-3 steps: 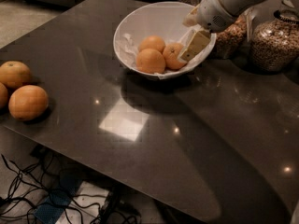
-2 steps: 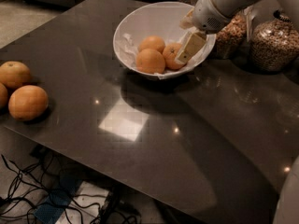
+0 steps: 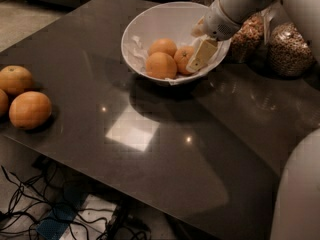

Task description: Pick orange from white bowl

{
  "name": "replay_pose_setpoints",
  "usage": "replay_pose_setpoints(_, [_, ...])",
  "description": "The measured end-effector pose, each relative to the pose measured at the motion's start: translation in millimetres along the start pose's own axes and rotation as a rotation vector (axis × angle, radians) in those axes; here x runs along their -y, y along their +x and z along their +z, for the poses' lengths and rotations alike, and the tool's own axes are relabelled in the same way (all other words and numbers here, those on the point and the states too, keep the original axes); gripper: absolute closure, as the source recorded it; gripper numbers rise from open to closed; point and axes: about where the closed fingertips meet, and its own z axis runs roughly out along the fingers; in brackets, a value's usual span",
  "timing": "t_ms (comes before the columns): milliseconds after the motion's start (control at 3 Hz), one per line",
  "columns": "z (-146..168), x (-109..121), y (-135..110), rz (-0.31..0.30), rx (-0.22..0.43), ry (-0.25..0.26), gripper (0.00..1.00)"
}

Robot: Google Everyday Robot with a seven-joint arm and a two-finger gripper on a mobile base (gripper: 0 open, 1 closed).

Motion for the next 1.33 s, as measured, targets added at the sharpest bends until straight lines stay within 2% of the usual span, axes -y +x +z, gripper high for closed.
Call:
replay_pose_setpoints(1000, [40,-3,2,0.002,-0.029,-0.095,0.23])
replay_pose_setpoints(1333, [45,-4,2,0.006,-0.033,-0.103,0.42])
